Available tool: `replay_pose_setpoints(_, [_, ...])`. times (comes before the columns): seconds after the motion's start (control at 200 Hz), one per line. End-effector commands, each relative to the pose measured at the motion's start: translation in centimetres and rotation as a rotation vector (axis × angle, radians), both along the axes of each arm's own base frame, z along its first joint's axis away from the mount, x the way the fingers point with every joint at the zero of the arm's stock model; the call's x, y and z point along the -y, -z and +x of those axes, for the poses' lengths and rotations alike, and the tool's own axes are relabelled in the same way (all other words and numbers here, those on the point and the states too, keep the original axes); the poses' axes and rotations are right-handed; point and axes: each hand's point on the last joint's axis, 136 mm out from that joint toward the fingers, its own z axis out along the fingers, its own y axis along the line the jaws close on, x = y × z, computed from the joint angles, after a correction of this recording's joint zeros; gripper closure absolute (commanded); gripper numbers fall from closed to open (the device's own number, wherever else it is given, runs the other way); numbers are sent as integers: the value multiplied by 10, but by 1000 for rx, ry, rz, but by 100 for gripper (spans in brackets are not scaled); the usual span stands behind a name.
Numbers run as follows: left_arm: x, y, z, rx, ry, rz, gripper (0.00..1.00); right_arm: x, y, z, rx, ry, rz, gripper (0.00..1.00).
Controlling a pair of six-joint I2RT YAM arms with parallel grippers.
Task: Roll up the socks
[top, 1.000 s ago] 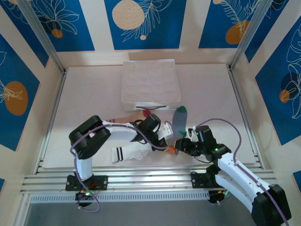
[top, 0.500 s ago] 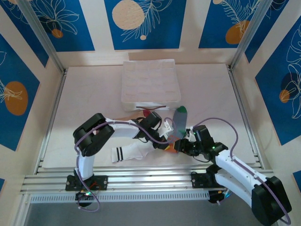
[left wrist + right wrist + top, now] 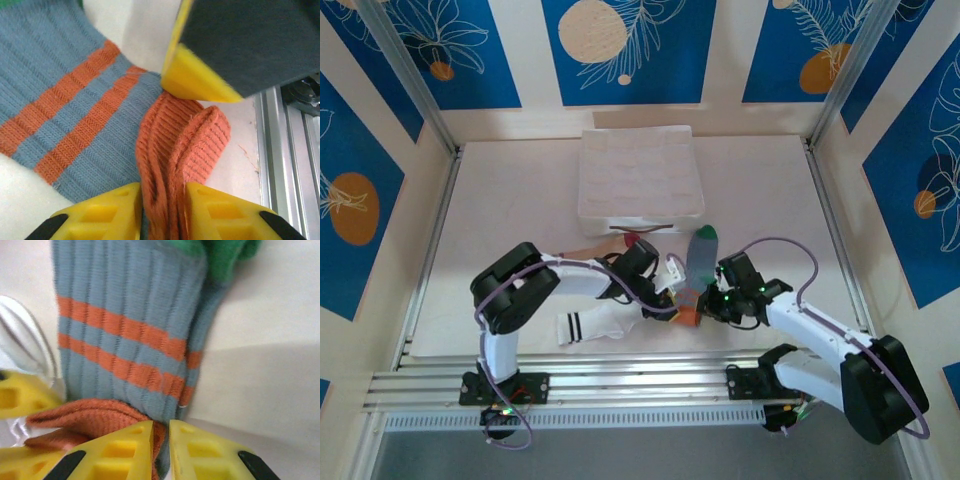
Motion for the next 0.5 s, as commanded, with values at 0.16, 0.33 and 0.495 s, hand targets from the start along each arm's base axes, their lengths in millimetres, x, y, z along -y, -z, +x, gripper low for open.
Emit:
replay_pose_setpoints(0.16, [5, -31, 16, 228, 70, -130, 73, 5, -8, -7, -48, -27, -58, 81])
replay_pose_setpoints(0.33, [13, -28, 15, 186, 72, -160, 73, -3, -22, -4, 17, -54, -2, 78])
replay_pose_setpoints(0.495, [6, -31, 7, 222, 99, -184, 71, -10, -33, -6, 68, -83, 55, 70])
